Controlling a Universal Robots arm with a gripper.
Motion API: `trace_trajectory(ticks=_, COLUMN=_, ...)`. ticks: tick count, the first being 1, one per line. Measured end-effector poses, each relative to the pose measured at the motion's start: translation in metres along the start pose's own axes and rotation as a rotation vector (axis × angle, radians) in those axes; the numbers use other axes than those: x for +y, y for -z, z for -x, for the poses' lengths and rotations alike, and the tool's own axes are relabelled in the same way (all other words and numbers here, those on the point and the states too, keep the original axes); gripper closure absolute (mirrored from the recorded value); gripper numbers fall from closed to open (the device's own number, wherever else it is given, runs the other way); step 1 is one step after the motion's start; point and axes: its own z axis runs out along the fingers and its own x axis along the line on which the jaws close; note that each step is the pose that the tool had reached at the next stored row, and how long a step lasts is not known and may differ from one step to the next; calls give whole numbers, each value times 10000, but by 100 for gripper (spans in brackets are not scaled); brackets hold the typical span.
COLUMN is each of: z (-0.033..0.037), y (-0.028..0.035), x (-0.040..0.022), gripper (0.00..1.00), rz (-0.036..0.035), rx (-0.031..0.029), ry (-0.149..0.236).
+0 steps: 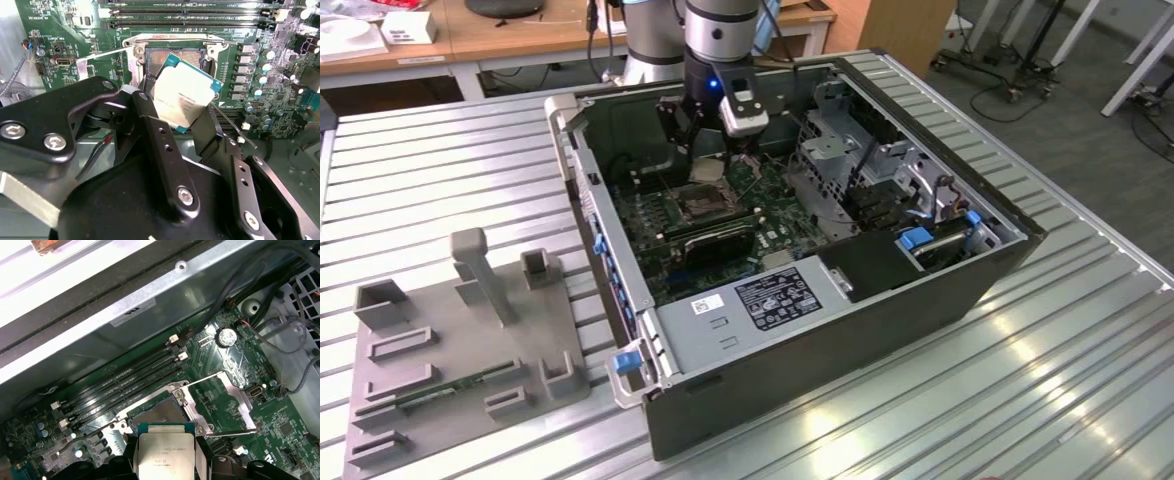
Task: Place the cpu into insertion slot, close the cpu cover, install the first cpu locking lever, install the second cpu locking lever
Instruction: 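Place the cpu into insertion slot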
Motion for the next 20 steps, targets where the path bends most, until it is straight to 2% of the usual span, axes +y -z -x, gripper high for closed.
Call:
trace_trajectory(ticks=7, z=0, y=-9, x=0, gripper=46, rz=12, rx=-30, ry=-716)
trace_trajectory(ticks=20, z=1, y=-36, x=-1, gripper=46, rz=47, rx=-125, ry=-2966)
